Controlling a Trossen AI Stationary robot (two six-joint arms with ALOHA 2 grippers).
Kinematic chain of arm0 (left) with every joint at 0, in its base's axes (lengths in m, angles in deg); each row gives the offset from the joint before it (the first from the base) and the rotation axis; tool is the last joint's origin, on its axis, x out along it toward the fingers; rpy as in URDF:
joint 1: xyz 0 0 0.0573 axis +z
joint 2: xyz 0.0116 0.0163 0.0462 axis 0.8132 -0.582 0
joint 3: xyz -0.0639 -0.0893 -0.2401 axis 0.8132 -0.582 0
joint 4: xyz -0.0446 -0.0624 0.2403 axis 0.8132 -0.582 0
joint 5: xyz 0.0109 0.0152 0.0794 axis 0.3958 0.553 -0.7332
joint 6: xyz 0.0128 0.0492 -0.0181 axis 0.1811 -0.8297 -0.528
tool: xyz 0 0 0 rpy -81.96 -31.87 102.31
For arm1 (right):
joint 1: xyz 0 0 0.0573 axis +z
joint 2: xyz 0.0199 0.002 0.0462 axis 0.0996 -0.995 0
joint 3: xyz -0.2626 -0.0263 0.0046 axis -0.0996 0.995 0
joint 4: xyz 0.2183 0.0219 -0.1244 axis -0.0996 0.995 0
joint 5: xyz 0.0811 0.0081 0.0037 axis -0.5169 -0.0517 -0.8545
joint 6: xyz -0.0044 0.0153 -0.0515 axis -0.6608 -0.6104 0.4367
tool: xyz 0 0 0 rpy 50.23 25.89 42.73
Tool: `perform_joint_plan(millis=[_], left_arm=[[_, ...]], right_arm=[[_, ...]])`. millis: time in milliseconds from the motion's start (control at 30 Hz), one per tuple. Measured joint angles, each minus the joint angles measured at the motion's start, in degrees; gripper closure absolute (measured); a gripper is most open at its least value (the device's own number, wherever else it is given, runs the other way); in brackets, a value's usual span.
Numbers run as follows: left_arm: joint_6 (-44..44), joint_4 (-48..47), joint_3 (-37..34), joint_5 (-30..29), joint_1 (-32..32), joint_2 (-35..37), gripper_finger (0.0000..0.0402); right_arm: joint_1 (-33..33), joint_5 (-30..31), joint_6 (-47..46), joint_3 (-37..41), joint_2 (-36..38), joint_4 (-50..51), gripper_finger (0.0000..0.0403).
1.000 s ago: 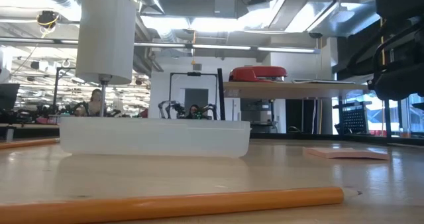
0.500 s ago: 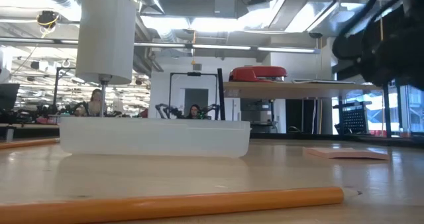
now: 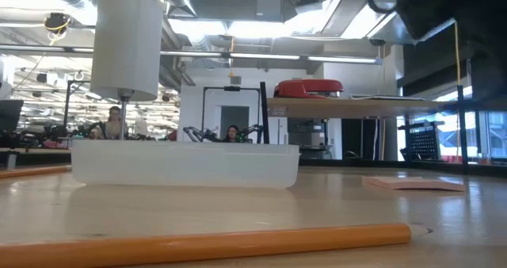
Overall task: Pack school essentials
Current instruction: Put the blue scissor into the blue supply box
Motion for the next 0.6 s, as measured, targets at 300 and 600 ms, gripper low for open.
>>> perform_joint_plan(millis=[300, 600], left_arm=[[0.0, -1.3, 0.0, 0.0, 0.0, 0.0, 0.0401], [5.9, -5.3, 0.0, -6.9, 0.0, 0.0, 0.0401]], right_arm=[[-5.8, 0.0, 17.4, -5.5, 0.0, 3.1, 0.0377], [-9.8, 1.0, 30.3, -5.8, 0.0, -1.0, 0.0376]])
